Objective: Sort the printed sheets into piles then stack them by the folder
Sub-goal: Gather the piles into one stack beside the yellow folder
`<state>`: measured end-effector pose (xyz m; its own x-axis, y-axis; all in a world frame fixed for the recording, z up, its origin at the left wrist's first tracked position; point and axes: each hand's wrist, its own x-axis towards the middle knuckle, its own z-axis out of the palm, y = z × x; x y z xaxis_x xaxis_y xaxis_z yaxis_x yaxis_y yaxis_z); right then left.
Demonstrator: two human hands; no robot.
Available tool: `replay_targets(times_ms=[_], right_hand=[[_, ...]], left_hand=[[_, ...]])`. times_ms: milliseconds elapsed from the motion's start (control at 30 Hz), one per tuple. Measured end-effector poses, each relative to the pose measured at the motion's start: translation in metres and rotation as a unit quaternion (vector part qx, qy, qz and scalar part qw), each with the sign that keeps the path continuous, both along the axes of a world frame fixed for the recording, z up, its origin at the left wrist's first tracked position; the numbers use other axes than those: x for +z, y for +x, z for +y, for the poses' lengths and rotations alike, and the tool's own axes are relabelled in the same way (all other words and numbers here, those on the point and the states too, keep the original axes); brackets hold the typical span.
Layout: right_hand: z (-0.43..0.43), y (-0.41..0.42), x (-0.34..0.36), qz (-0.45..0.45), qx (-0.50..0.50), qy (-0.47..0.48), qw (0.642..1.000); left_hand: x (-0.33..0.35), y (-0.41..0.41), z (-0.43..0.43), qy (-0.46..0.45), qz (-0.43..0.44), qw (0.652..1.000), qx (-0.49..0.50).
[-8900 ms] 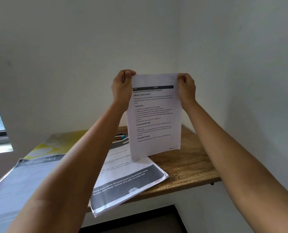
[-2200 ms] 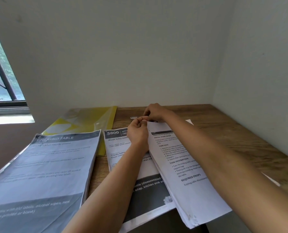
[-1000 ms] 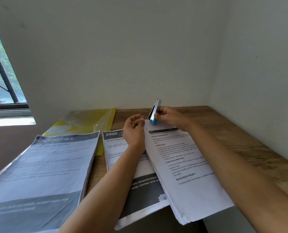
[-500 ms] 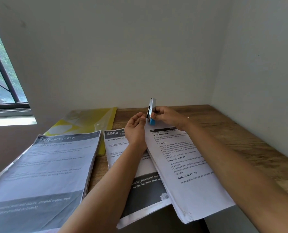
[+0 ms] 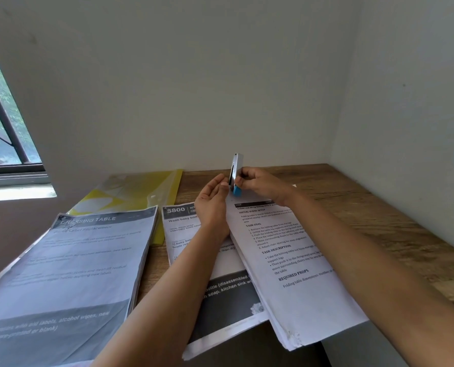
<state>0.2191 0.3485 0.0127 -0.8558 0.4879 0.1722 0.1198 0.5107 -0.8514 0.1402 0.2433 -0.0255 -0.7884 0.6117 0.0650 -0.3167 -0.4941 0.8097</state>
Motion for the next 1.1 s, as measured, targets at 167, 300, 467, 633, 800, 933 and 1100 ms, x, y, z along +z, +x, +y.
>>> replay_targets(times_ms=[167, 300, 467, 633, 800, 933, 1100], right_hand=[[-0.0024, -0.0001, -0.0003, -0.005, 0.002, 0.000, 1.000], [-0.0001, 0.0006, -0.0003, 0.014, -0.002, -0.022, 1.000], [0.0024, -0.0010, -0.0029, 0.028, -0.010, -0.040, 0.999], [0.0011, -0.0017, -0.0033, 0.029, -0.012, -0.042, 0.999], [0.0013, -0.0072, -0.0068, 0.038, -0.026, -0.040, 0.998], [0.0029, -0.0089, -0.0090, 0.038, -0.023, -0.047, 0.998], [0.0042, -0.0059, -0.0092, 0.021, -0.022, -0.050, 0.998]], left_hand=[[0.0012, 0.0002, -0.0015, -0.035, 0.018, 0.999, 0.022], [-0.0012, 0.0016, -0.0059, -0.155, 0.144, 0.977, 0.018], [-0.0019, 0.0044, -0.0080, -0.216, 0.263, 0.938, 0.059], [-0.0029, 0.0023, -0.0065, -0.243, 0.296, 0.921, 0.079], [-0.0010, -0.0003, -0.0053, -0.250, 0.326, 0.906, 0.103], [-0.0027, -0.0016, -0.0056, -0.253, 0.324, 0.905, 0.105], [-0.0040, -0.0007, -0.0067, -0.241, 0.260, 0.934, 0.044]])
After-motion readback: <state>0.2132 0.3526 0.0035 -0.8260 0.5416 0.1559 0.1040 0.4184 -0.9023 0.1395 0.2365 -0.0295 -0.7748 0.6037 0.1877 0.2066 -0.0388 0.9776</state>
